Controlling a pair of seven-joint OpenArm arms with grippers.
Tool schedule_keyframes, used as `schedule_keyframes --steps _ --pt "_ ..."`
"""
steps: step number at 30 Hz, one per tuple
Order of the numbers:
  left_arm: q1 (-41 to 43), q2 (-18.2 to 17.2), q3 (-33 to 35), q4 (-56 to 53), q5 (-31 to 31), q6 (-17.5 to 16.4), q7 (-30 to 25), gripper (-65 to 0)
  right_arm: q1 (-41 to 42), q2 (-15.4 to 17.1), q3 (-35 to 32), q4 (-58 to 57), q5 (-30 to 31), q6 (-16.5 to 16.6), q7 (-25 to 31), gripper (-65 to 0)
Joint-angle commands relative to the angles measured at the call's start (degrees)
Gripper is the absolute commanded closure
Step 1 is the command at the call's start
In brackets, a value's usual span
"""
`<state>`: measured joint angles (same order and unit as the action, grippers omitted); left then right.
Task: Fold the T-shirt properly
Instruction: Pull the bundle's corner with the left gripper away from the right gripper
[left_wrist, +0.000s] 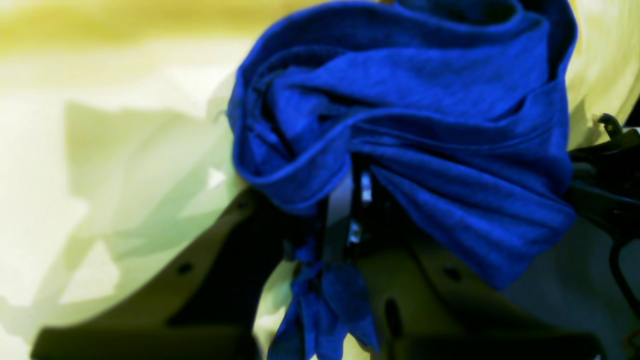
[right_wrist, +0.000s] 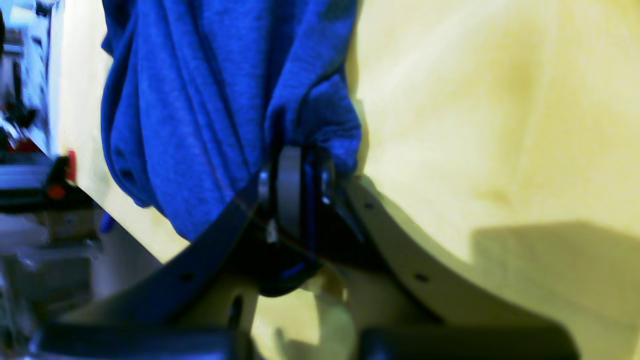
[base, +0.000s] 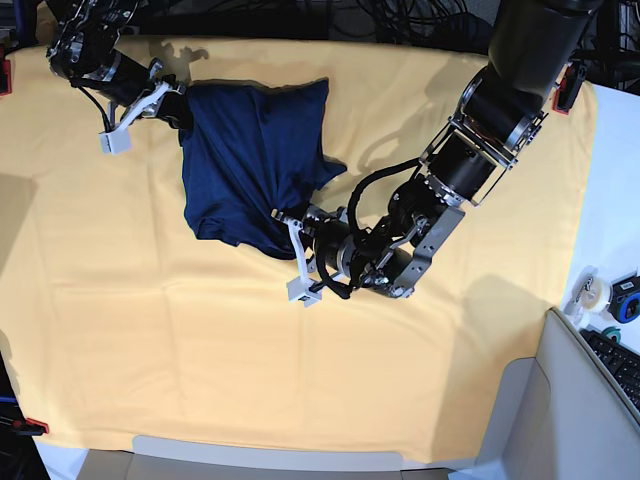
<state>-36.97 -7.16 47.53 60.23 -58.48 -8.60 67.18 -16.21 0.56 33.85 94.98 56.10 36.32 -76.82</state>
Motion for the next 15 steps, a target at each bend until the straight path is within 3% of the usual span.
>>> schedule_keyframes --steps 1,3,6,8,12,15 --pt "-2.11 0.08 -0.54 0.65 -0.20 0.21 -1.46 0.0 0.08 0.10 0.04 0.45 -1.11 -1.46 -1.29 0.0" --pt "-1.93 -0.01 -0.54 0.65 -0.20 0.21 -1.46 0.0 0.25 0.10 -0.13 0.45 -1.11 -4.45 -1.29 0.0" --pt "-1.84 -0.09 -0.54 0.65 -0.20 0.21 -2.61 -0.5 0.34 0.01 -0.22 0.45 -1.11 -5.59 -1.29 0.0" --pt "-1.84 -0.18 -0.54 0.65 -0.20 0.21 -2.96 -5.9 0.34 0.01 -0.22 0.45 -1.11 -5.68 -1.29 -0.7" --pt "-1.84 -0.36 -0.98 0.92 -0.20 0.21 -3.22 -21.7 0.34 0.28 -0.22 0.45 -1.11 -5.68 -1.29 -12.3" --pt "-1.84 -1.50 -1.07 0.92 -0.29 0.21 -4.01 -23.3 0.43 0.45 -0.04 0.54 -0.93 -5.68 -1.29 -21.6"
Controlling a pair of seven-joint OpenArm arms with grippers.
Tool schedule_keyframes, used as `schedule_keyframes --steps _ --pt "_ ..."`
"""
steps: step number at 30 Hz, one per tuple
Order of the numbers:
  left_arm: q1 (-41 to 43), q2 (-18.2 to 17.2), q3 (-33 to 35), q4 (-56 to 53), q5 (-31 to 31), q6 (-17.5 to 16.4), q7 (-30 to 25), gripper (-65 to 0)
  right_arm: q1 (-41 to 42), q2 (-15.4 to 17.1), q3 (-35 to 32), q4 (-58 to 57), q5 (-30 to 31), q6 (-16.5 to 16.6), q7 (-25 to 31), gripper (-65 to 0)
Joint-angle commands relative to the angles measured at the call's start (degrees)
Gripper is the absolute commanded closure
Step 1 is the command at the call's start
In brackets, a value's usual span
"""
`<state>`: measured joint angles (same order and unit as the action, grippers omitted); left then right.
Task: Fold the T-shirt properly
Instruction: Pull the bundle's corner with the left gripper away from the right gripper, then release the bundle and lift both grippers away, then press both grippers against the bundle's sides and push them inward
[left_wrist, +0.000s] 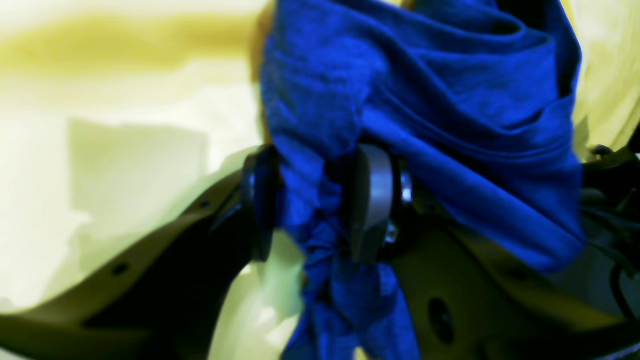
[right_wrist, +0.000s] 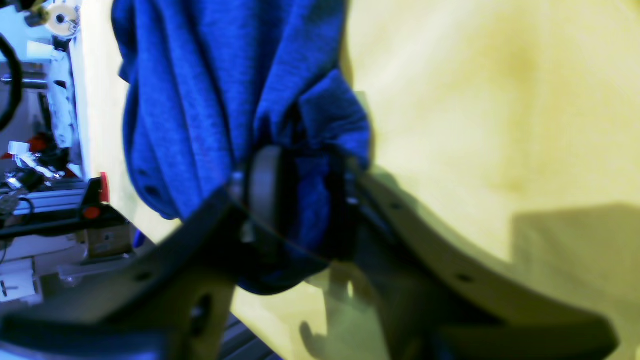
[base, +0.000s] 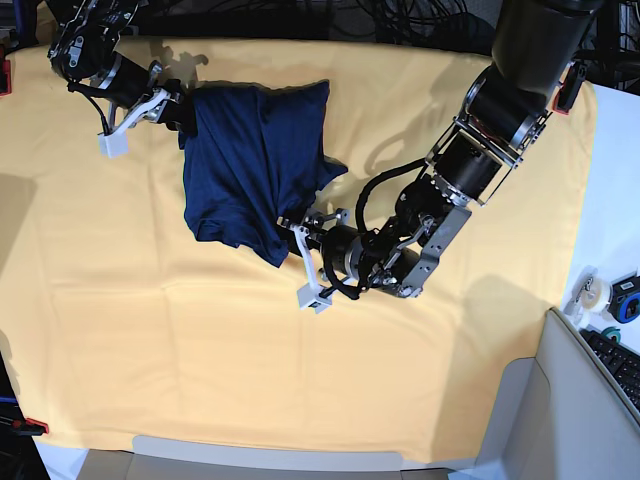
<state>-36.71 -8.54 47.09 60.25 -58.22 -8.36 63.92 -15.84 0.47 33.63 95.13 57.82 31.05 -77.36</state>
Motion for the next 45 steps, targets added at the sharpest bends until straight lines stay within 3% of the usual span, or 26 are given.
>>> schedule_keyframes --steps 1,4,8,12,18,23,29,37,39,43,45 --pt "-2.19 -0.21 -0.63 0.89 -0.55 -0.04 -0.93 -23.3 0.06 0.54 0.26 0.47 -2.48 -0.41 -0.75 -24.1" --pt "-2.37 -1.00 -0.72 0.89 -0.55 -0.04 -1.02 -23.3 0.93 1.16 0.35 2.49 -2.57 -0.41 -0.75 -27.7" --pt "-2.46 -1.44 -1.33 0.98 -0.64 -0.04 -1.02 -23.3 1.73 1.95 0.44 6.36 -2.83 -0.41 0.13 -27.8" --pt "-2.10 -1.79 -6.08 1.86 -0.64 -0.04 -0.32 -23.3 1.73 3.18 0.44 7.77 -2.83 -0.50 2.24 -27.8" --pt "0.80 -5.22 -12.76 10.48 -0.64 -0.04 3.82 -23.3 2.69 4.41 2.02 8.03 -2.75 -0.50 2.42 -27.8" --pt "7.83 -7.25 -23.40 17.25 -0.82 -0.04 7.95 -23.4 4.10 5.20 7.38 8.47 -2.75 -0.50 2.24 -27.8" --pt "21.37 -6.98 -38.26 31.58 -0.99 -0.04 14.98 -23.4 7.79 6.43 7.82 8.30 -2.75 -0.50 2.33 -27.9" --pt "34.55 -6.45 -37.73 44.94 -0.99 -0.21 15.51 -21.6 12.54 6.43 6.42 8.21 -2.48 -0.23 1.98 -27.4" --pt "35.79 -6.28 -35.97 46.08 -0.99 -0.21 15.51 -17.9 12.45 6.52 3.60 8.21 -2.48 -0.06 1.98 -24.6" --pt "36.31 -4.34 -29.73 46.52 -0.64 -0.21 14.54 -1.8 12.27 6.43 -3.96 8.30 -2.39 -0.06 1.98 -2.4" --pt "36.14 -2.59 -27.00 45.55 -0.47 -0.12 14.10 0.0 12.10 6.43 -6.51 8.47 -2.39 -0.06 1.98 0.0"
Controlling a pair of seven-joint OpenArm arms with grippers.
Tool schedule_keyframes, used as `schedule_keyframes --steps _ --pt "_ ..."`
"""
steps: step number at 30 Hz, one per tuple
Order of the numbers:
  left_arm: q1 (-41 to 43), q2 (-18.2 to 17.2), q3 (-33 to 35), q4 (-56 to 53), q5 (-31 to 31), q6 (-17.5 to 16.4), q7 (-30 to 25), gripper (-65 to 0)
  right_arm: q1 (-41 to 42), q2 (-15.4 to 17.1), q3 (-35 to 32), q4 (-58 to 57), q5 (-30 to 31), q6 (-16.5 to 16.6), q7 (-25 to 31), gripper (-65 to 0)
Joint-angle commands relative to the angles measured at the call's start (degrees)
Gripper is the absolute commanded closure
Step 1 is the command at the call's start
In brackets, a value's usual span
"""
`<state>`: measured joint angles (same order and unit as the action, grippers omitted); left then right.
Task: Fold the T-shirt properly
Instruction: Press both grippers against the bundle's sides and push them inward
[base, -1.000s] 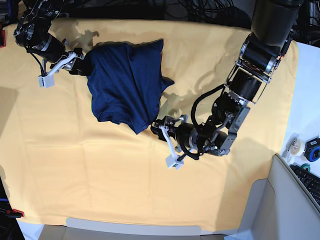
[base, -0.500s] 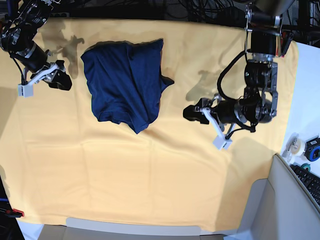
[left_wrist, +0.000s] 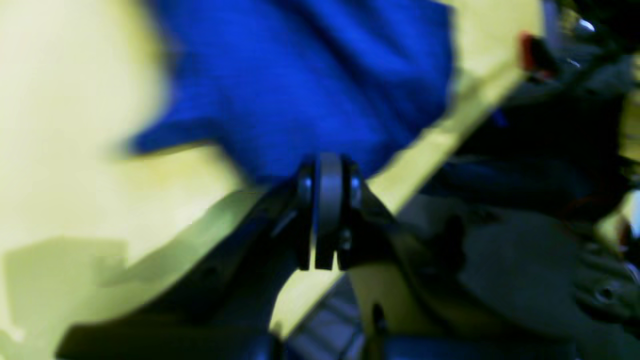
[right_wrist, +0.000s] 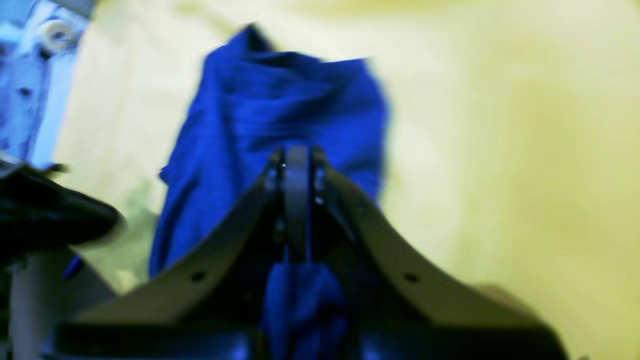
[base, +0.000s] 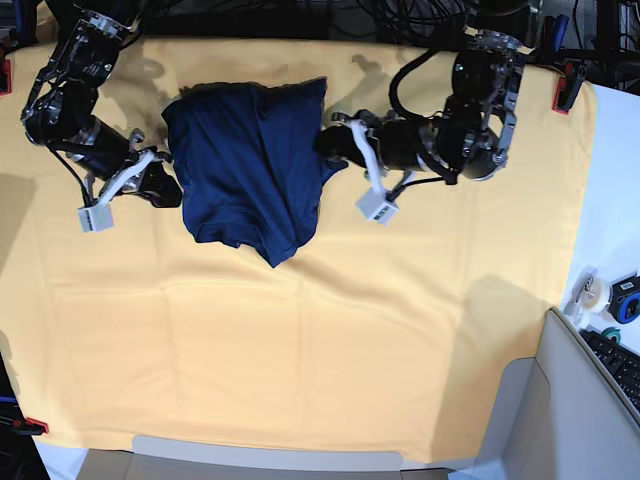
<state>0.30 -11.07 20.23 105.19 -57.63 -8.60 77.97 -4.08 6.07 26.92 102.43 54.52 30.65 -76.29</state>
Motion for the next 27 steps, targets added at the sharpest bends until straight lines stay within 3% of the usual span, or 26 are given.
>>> schedule_keyframes --steps 1,8,15,21,27 --pt "-0.95 0.92 0.74 -0.26 -1.06 0.12 -0.04 0.0 0.16 0.84 -0.59 1.26 0.91 0.33 0.82 0.0" --pt "-4.21 5.75 3.90 -7.82 -1.06 0.21 -1.45 -0.1 -3.35 1.01 -1.38 1.17 5.74 0.33 0.82 0.0" --pt "-5.61 5.66 7.07 -18.90 -1.06 0.29 -7.95 0.0 -5.99 2.86 -2.78 0.29 4.16 0.33 0.82 0.0" --pt "-5.70 0.48 8.56 -21.27 -1.06 0.38 -8.30 0.0 -5.20 3.65 -5.07 -2.78 -2.79 0.33 0.82 0.0" --pt "-5.70 -2.42 8.56 -21.27 -1.06 0.38 -7.95 0.0 -2.30 5.32 -9.82 -6.92 -10.35 0.33 1.17 0.0"
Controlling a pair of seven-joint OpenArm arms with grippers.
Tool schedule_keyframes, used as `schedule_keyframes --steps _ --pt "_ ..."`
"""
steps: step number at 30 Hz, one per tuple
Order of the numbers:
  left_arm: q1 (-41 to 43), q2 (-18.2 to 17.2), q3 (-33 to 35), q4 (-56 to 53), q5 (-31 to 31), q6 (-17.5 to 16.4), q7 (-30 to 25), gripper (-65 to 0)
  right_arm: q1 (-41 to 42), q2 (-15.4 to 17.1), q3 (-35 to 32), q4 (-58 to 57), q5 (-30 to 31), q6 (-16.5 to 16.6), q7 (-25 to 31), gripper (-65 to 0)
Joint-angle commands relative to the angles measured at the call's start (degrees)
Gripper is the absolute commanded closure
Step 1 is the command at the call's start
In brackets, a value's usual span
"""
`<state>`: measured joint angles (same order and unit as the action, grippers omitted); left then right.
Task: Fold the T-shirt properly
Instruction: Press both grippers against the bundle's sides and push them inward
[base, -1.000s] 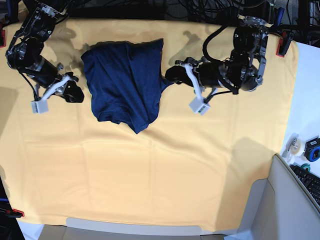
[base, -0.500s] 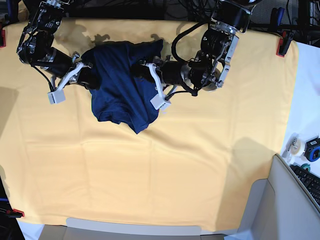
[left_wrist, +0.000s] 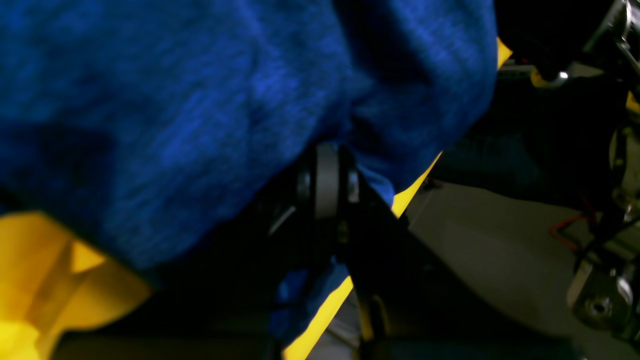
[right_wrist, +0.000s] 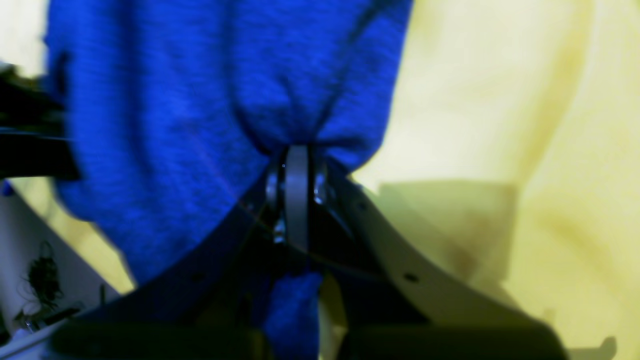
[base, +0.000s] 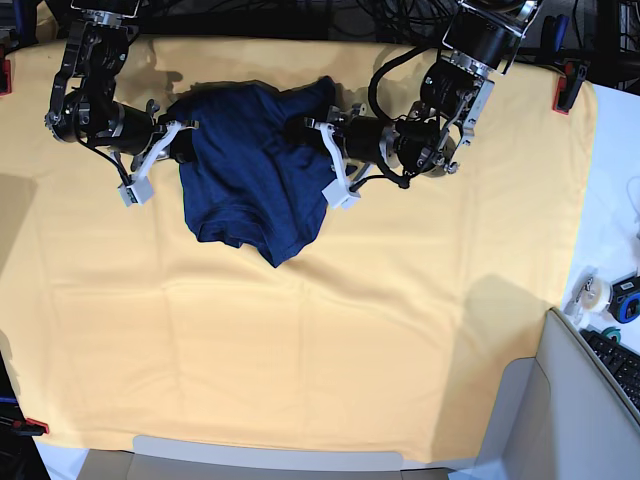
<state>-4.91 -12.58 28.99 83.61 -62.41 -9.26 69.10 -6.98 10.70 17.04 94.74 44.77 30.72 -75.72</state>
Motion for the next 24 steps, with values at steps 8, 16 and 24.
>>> schedule_keyframes --steps 8,16,24 --pt "-0.24 -3.29 -0.11 0.39 3.73 1.04 1.10 0.0 5.09 1.21 0.06 -0.19 -12.64 -0.08 0.60 0.0" --pt "-0.24 -3.38 -0.11 1.62 3.73 1.04 1.18 0.0 5.80 0.60 0.15 1.48 -13.17 -0.08 0.69 0.0" --pt "-0.41 -5.05 -0.82 18.94 3.56 0.95 0.57 0.0 6.06 -3.62 9.47 12.38 -13.17 -0.08 0.60 0.0"
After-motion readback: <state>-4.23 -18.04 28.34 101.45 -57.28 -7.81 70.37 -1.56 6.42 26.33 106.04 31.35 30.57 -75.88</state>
